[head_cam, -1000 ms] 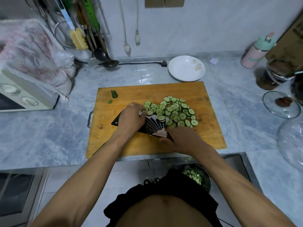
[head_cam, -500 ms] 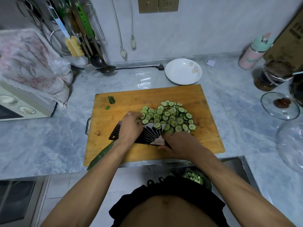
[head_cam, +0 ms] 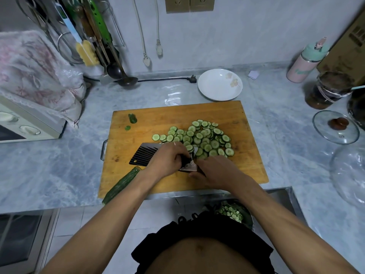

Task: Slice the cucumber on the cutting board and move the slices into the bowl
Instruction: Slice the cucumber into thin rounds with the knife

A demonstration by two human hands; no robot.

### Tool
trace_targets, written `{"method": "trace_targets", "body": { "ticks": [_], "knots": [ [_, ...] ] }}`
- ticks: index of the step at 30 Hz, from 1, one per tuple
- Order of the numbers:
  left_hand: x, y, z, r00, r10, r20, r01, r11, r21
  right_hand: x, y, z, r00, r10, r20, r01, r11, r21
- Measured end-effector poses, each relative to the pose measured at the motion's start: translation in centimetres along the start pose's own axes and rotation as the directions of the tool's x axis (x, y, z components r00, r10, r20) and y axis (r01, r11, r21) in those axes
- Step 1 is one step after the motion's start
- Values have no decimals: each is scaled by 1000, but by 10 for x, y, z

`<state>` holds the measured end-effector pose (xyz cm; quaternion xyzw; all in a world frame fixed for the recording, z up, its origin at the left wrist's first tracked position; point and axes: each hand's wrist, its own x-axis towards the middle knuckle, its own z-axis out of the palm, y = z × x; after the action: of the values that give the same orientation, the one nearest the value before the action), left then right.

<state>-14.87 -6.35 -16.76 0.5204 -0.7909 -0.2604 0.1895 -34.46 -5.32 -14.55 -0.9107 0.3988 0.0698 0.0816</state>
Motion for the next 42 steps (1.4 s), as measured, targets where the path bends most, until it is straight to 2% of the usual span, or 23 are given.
{"method": "trace_targets", "body": {
  "ticks": [5, 7, 10, 12, 15, 17, 20, 23, 25, 28, 35, 42],
  "knots": [
    [12, -4, 6, 985, -152, 85, 148, 987, 55, -7, -1, 1, 1000, 8, 11, -9, 1000, 23],
    [10, -7, 6, 975, -212, 65, 210, 977, 43, -9, -2, 1, 1000, 15, 0, -15, 999, 47],
    [-3, -5, 0, 966, -233, -108, 230, 972, -37, -13, 1, 8, 998, 56, -38, -51, 991, 126],
    [-19, 2, -6, 928, -202, -313, 182, 979, -92, -15, 2, 15, 993, 114, -39, -101, 965, 243],
    [-50, 3, -11, 769, -187, -611, 117, 981, -154, -17, -2, 22, 975, 220, -26, -178, 844, 505],
    [-71, -5, -9, 703, -227, -674, 156, 974, -166, -16, -8, 23, 958, 285, -16, -216, 760, 613],
    [-95, -32, 1, 725, -301, -619, 265, 952, -153, -11, -20, 19, 944, 329, 5, -240, 678, 694],
    [-108, -67, 7, 777, -359, -518, 380, 922, -69, -2, -37, 18, 953, 302, 6, -198, 611, 767],
    [-114, -83, 10, 786, -405, -466, 436, 899, -47, 4, -50, 18, 962, 271, 25, -187, 592, 784],
    [-121, -91, 17, 780, -442, -443, 465, 883, -62, 13, -69, 19, 970, 237, 57, -200, 639, 743],
    [-129, -92, 29, 728, -418, -542, 472, 880, -45, 19, -101, 31, 981, 185, 58, -171, 685, 708],
    [-128, -93, 28, 739, -409, -535, 467, 884, -31, 17, -117, 30, 988, 127, 89, -153, 702, 695]
  ]
}}
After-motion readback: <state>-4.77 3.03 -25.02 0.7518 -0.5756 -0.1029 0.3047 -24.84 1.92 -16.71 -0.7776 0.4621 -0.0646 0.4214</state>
